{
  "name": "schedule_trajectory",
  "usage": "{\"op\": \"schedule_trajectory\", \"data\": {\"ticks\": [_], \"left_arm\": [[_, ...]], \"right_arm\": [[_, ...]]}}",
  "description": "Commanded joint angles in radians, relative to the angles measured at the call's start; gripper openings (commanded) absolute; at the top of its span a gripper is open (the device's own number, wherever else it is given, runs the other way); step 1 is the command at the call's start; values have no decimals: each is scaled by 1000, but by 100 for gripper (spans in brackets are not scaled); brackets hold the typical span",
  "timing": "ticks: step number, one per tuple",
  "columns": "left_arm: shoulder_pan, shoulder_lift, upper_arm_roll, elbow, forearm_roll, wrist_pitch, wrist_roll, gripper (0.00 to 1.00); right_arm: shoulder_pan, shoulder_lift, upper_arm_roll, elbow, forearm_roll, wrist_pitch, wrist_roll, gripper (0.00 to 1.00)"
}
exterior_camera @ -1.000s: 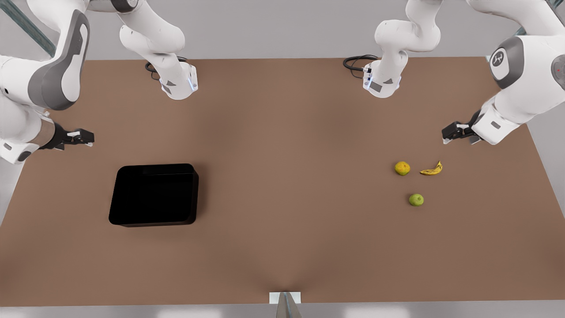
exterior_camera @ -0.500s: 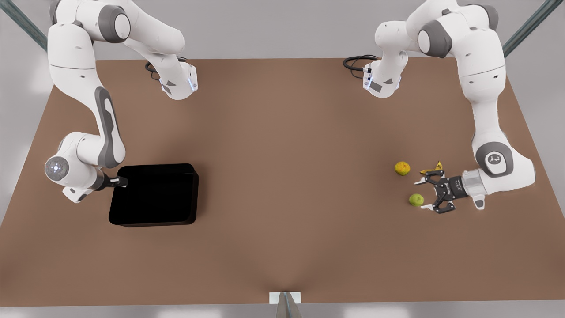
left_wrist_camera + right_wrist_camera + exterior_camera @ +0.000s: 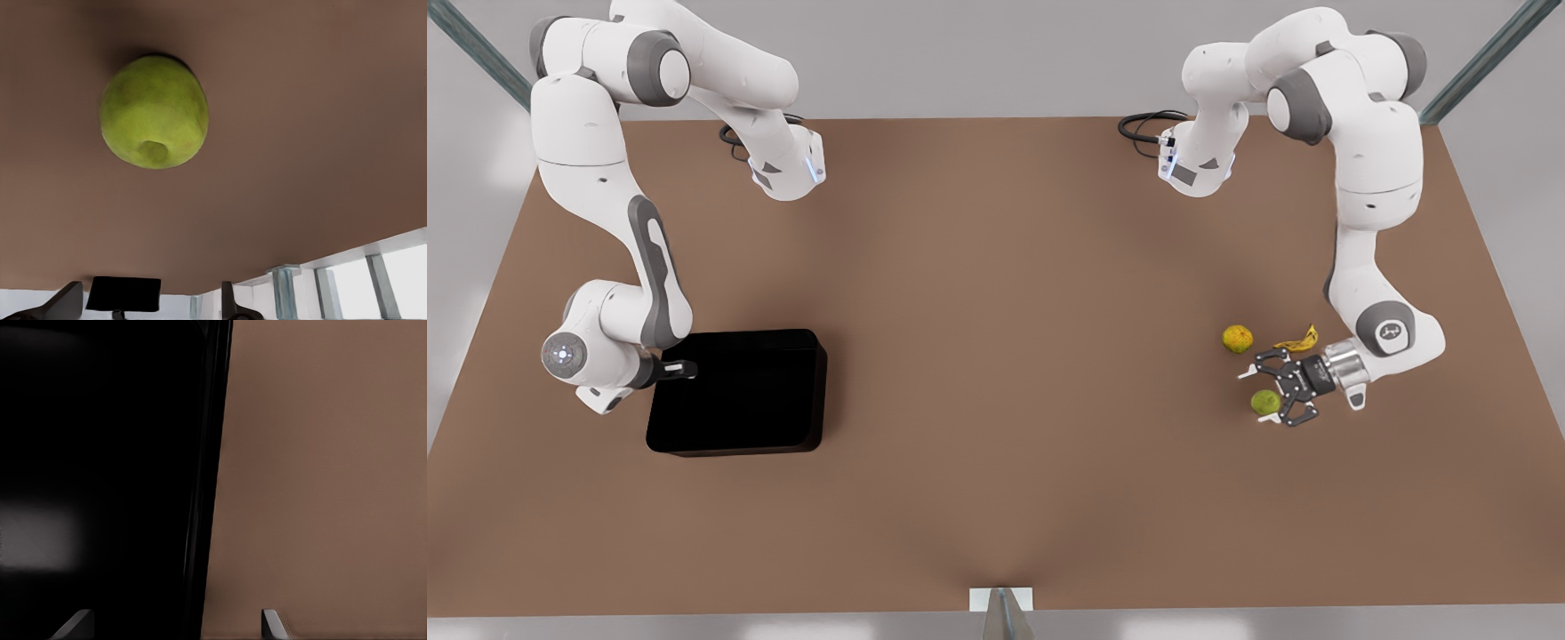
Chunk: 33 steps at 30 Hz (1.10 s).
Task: Place the storage box in the middle with the right arm, and place the apple in the storage box with the left arm
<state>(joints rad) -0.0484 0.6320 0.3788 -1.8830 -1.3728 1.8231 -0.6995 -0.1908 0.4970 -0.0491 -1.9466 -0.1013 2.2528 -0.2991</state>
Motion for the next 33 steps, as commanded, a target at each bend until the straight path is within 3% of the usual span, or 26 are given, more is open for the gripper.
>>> {"op": "schedule_trajectory", "data": {"ticks": [1, 9, 16, 26, 30, 33], "left_arm": [[1, 0, 0, 1, -8, 2, 0, 100], [70, 48, -11, 25, -28, 5, 5, 99], [70, 94, -58, 10, -143, 51, 80, 99], [78, 133, -37, 7, -129, 56, 161, 99], [93, 135, -37, 7, -129, 55, 172, 93], [93, 141, -37, 7, -129, 56, 172, 89]], "right_arm": [[1, 0, 0, 0, 0, -5, 0, 45], [-2, 1, 2, 2, 0, -27, -3, 41], [-6, 11, 5, 9, -1, -29, -14, 26], [-4, 9, 8, 18, -1, -33, -17, 21], [1, -2, 12, 40, 0, -35, -40, 21], [10, -37, 80, 93, 2, -87, -38, 21]]}}
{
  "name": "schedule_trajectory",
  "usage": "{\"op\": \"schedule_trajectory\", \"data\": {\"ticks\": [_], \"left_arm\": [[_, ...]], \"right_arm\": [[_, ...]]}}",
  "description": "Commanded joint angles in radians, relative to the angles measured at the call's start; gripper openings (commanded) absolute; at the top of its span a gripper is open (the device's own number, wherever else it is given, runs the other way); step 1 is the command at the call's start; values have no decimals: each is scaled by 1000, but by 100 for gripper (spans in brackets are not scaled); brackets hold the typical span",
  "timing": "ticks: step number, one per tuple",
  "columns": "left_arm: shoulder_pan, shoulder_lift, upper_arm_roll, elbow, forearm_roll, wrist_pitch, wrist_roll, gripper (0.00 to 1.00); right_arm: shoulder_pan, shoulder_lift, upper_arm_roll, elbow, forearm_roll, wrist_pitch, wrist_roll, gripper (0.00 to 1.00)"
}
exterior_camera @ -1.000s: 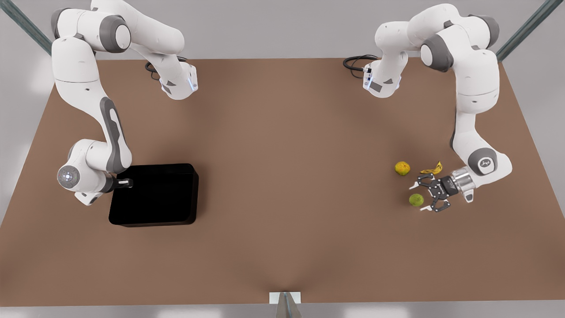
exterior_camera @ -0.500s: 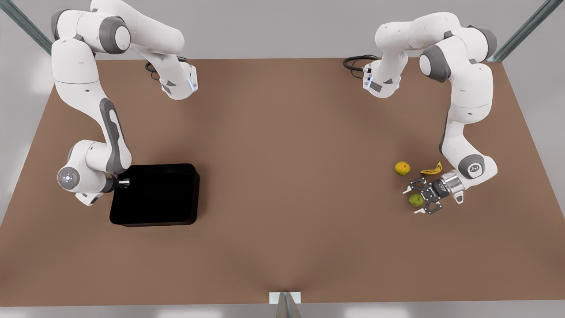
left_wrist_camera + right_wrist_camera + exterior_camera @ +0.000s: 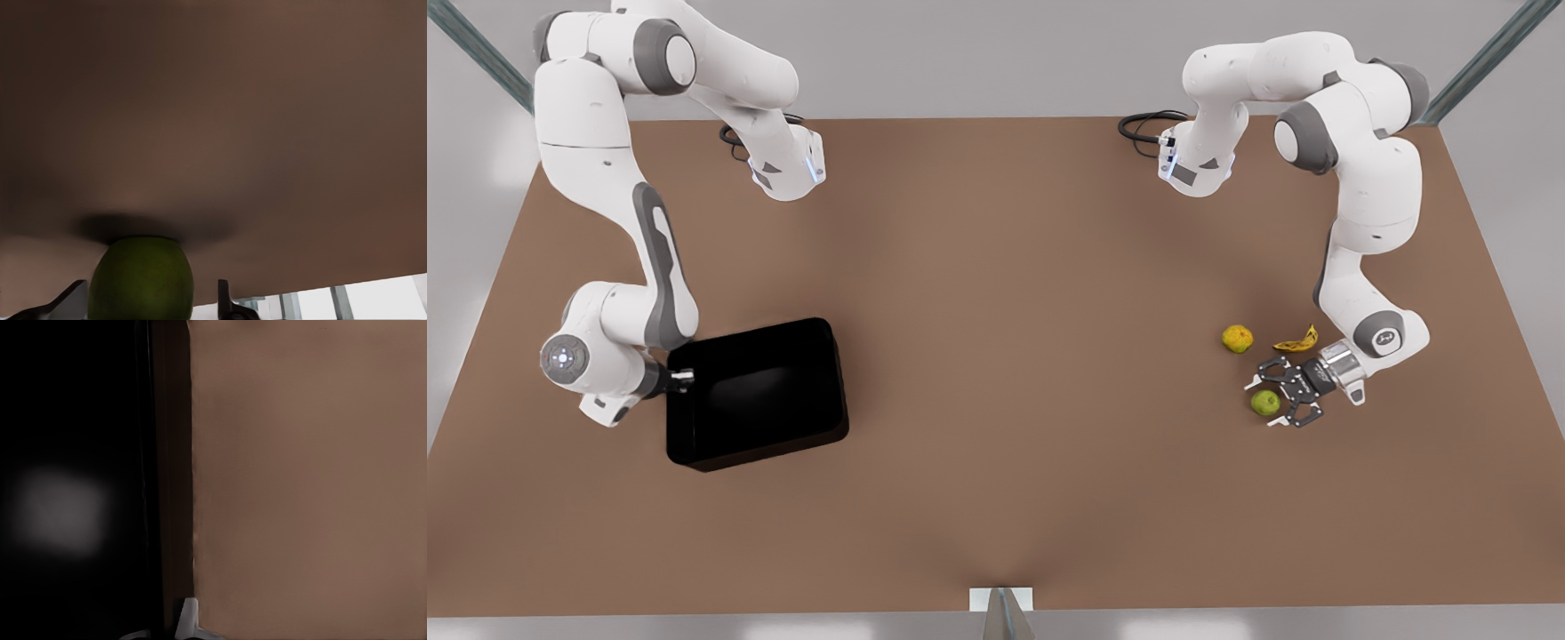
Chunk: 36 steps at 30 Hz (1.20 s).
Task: Place the storage box in the middle with the right arm, and place the apple in the storage box with the left arm
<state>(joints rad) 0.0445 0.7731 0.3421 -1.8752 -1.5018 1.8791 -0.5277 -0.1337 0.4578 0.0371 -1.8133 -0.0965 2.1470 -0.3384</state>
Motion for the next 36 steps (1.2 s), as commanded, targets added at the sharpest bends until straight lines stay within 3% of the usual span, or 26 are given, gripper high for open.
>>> {"op": "schedule_trajectory", "data": {"ticks": [1, 5, 12, 16, 18, 19, 21, 22, 30, 34, 36], "left_arm": [[0, 0, 0, 1, -2, 0, 0, 89], [0, 6, -3, -1, -12, 8, -2, 88], [0, 9, -11, -12, -46, 6, -3, 88], [0, 11, -11, -10, -48, 9, -5, 53], [0, 11, -11, -10, -48, 9, -11, 46], [0, 9, -9, -10, -48, 11, -15, 42], [0, 6, -9, -10, -48, 9, -18, 34], [0, 3, -9, -10, -48, 8, -21, 21], [0, -146, -3, 11, 101, -26, -132, 21], [-14, -242, -83, 11, 173, -9, -247, 21], [-14, -256, -163, 10, 170, 26, -293, 21]], "right_arm": [[8, -1, 1, 9, -3, -2, 2, 21], [213, 13, 1, 106, 58, -2, 42, 21], [393, 173, 43, 273, 221, -1, 50, 21], [405, 246, 64, 321, 230, 17, 44, 21], [416, 260, 66, 330, 230, 17, 44, 21], [416, 271, 66, 345, 230, 17, 45, 28], [416, 280, 66, 345, 230, 25, 52, 100], [416, 280, 66, 345, 230, 25, 48, 100], [382, 251, 66, 411, 233, -24, 47, 100], [252, 70, 52, 447, 273, -358, 56, 100], [118, -39, -49, 450, 216, -619, 55, 100]]}}
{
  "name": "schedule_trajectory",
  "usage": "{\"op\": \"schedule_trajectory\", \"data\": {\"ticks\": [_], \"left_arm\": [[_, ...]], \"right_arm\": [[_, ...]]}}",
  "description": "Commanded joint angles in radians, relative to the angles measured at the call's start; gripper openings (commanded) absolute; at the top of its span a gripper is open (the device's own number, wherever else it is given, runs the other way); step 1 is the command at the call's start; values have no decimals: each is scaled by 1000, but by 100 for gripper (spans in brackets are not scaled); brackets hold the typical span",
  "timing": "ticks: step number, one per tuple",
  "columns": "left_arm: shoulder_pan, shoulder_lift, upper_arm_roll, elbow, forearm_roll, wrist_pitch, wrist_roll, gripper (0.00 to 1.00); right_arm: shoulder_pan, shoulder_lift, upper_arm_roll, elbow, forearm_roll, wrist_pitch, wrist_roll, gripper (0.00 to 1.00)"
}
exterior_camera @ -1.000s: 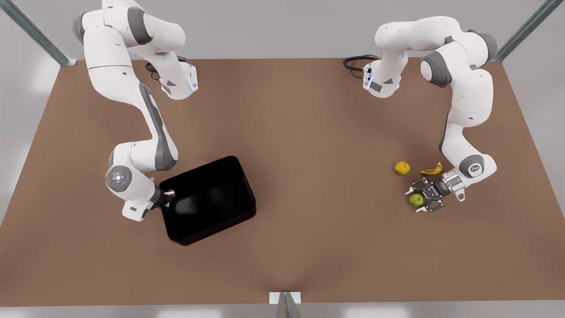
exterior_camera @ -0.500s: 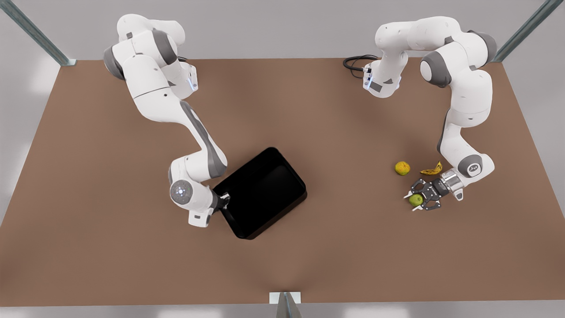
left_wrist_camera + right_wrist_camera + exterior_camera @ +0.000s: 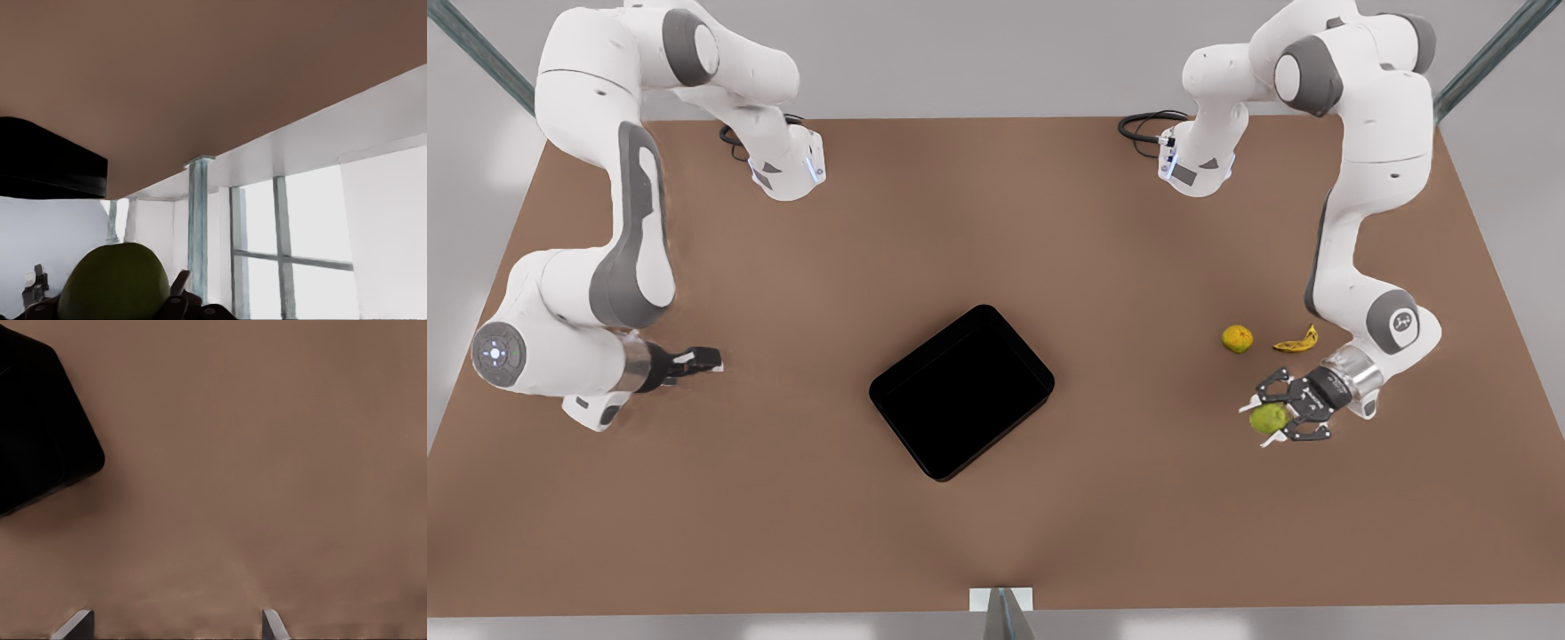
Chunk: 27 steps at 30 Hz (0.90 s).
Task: Place the storage box in the middle with the right arm, and place the apple in the storage box with the left arm
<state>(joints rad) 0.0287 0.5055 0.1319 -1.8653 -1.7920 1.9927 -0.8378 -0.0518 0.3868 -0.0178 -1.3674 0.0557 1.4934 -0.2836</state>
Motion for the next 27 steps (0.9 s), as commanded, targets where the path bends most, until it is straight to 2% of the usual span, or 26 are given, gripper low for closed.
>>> {"op": "schedule_trajectory", "data": {"ticks": [1, 4, 7, 10, 13, 14, 18, 22, 23, 27], "left_arm": [[-4, -7, -26, 2, 462, 4, -50, 21], [-13, -48, -141, 5, 464, 132, -148, 21], [-30, -79, -261, 11, 513, 153, -158, 21], [-182, -81, -261, 41, 536, 227, -239, 21], [-314, 16, -261, 238, 701, 236, -480, 21], [-360, 30, -261, 255, 714, 297, -515, 21], [-481, 126, -259, 377, 775, 382, -691, 21], [-518, 228, -256, 508, 887, 409, -863, 22], [-532, 228, -256, 508, 885, 428, -873, 100], [-584, 228, -253, 518, 887, 477, -975, 100]], "right_arm": [[-6, -16, -1, -2, -33, -21, 1, 100], [-102, -37, -1, -7, -100, -107, 40, 100], [-106, -82, -1, -36, -100, -122, 47, 100], [-109, -65, -1, -33, -99, -128, 49, 100], [-111, -56, -1, -33, -99, -128, 52, 100], [-111, -56, -1, -35, -97, -128, 52, 100], [-111, -48, -1, -35, -97, -127, 52, 100], [-111, -42, -1, -35, -94, -128, 49, 100], [-111, -42, -1, -35, -94, -128, 47, 100], [-112, -40, -1, -35, -93, -127, 46, 100]]}}
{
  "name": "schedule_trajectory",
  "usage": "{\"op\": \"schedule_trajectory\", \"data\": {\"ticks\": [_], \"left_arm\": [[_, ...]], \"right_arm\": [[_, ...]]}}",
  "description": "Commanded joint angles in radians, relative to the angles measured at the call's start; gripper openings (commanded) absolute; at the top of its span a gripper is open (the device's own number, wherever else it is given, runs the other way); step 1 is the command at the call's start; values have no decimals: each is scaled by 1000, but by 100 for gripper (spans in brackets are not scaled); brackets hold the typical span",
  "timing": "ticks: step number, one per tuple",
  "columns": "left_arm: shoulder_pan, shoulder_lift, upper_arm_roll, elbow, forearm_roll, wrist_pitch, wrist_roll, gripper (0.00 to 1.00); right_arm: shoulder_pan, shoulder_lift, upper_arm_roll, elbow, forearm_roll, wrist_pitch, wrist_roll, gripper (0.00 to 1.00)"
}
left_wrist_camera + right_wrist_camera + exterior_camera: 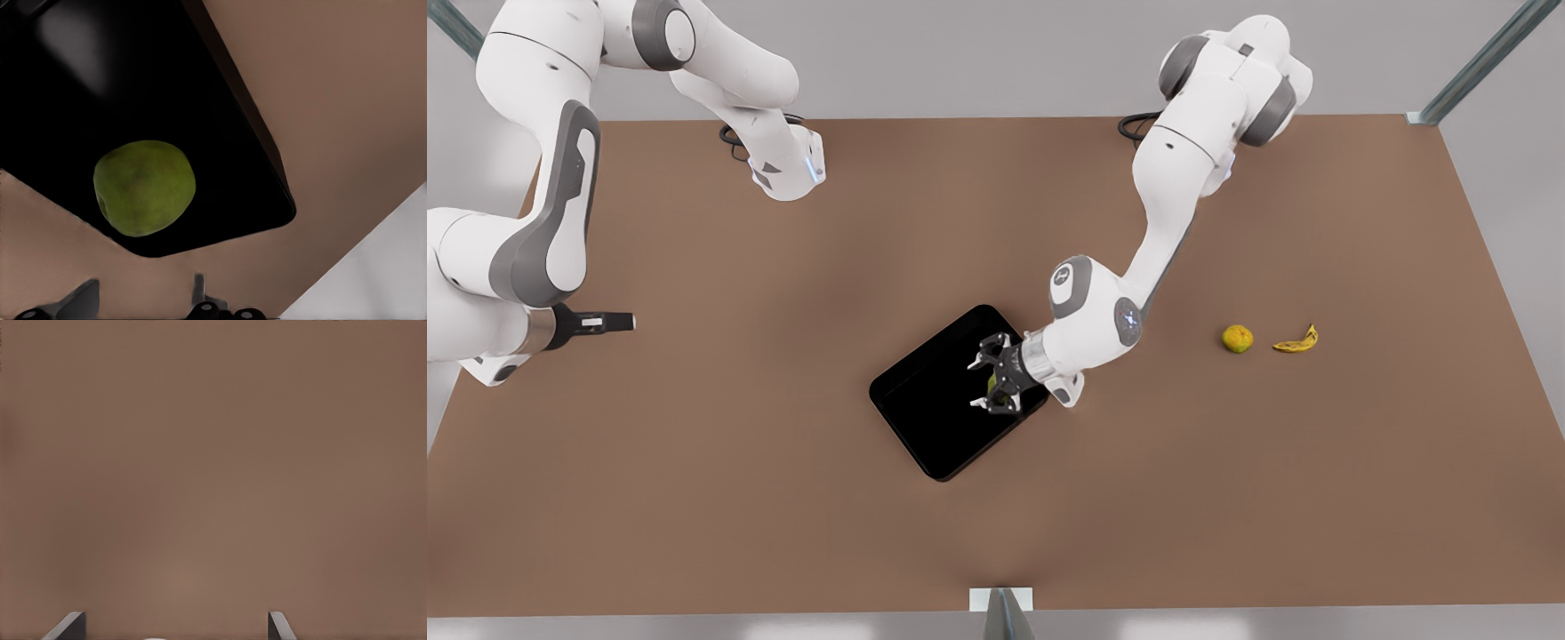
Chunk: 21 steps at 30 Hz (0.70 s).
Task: Place the storage box in the middle with the right arm, and place the apple in the storage box with the left arm
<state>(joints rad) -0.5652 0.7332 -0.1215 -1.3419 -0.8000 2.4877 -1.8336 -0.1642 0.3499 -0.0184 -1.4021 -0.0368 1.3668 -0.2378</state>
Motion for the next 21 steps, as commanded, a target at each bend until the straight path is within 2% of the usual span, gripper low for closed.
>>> {"op": "schedule_trajectory", "data": {"ticks": [1, 4, 6, 7, 8, 11, 13, 14, 16, 17, 18, 19, 20, 21], "left_arm": [[-4, 2, 0, 1, -107, -1, -6, 100], [-22, 2, 3, 23, -87, -6, -33, 100], [5, -58, 36, 12, 85, -35, -27, 100], [4, -93, 126, 6, 177, -96, -36, 100], [24, -146, 149, 4, 226, -243, -20, 100], [93, -262, 186, -5, 318, -451, 171, 100], [94, -339, 309, -39, 363, -690, 584, 100], [94, -353, 426, -68, 369, -724, 790, 100], [94, -364, 560, -65, 444, -757, 1053, 100], [94, -367, 591, -51, 444, -757, 1115, 100], [120, -411, 596, -60, 447, -760, 1129, 100], [376, -443, 306, -60, 449, -704, 1117, 100], [461, -497, 246, -118, 418, -535, 1114, 100], [475, -623, 252, -247, 430, -547, 1140, 100]], "right_arm": [[0, 3, 0, 0, 0, 0, 0, 100], [0, 3, 0, 0, 0, 0, 0, 100], [0, 3, 0, 0, 0, 0, -2, 100], [0, 3, 0, 0, 0, 0, -2, 100], [0, 3, 0, 0, 0, 0, -3, 100], [-2, 3, 0, 0, 0, 0, -5, 100], [-2, 3, 0, 0, 0, 2, -5, 100], [-2, 4, 0, 0, 0, 2, -3, 100], [-2, 6, 0, 0, 0, 3, -3, 100], [-2, 6, 0, 0, 0, 5, -3, 100], [-2, 4, 0, 0, 0, 5, -3, 100], [-2, 5, 0, 0, 0, 5, -3, 100], [-2, 4, 0, 0, 0, 5, -5, 100], [-2, 4, 0, 0, 0, 5, -6, 100]]}}
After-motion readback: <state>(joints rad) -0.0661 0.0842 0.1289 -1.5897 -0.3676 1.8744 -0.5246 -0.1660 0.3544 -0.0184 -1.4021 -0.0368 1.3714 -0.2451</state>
